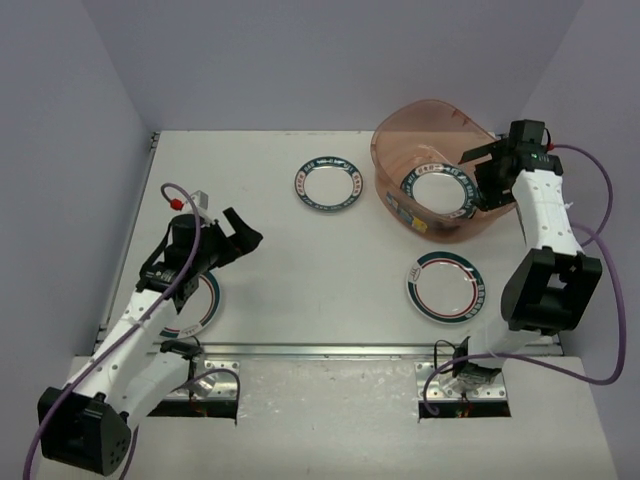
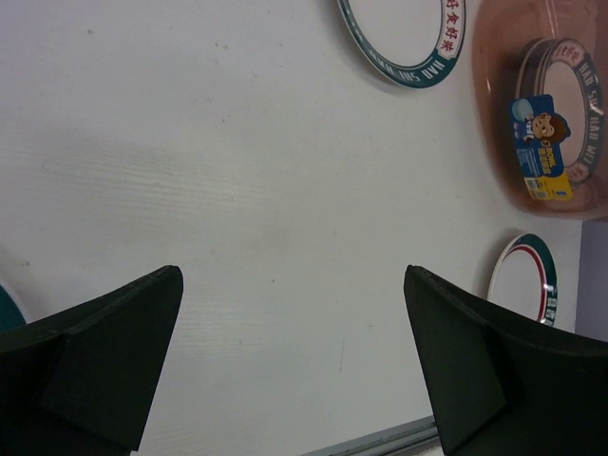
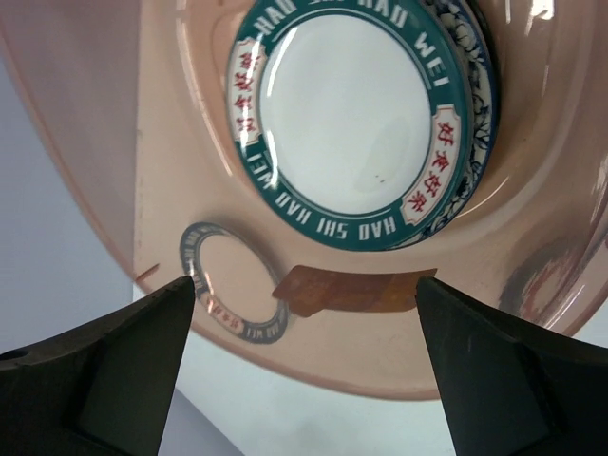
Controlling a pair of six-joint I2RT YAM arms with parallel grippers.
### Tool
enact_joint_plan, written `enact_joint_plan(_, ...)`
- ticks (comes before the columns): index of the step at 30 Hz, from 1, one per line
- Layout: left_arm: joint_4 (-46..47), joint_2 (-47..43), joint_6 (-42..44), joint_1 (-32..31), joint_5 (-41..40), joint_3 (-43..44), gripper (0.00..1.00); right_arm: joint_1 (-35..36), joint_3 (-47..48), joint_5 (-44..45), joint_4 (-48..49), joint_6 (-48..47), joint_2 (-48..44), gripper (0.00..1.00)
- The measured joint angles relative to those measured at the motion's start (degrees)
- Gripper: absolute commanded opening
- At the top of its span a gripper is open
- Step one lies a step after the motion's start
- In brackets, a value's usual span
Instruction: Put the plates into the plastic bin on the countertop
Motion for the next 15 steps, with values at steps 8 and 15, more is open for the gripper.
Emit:
enact_joint_plan(8, 16.5, 24.0, -4.3, 0.0, 3.2, 3.6, 1.00, 0.5, -17.1, -16.2, 14.9, -6.2, -18.8, 0.99)
enact_joint_plan(15, 26.3, 54.0, -6.4, 0.0, 7.2, 23.2, 0.90, 1.5, -28.5, -33.8, 26.4, -11.5, -39.2, 0.99)
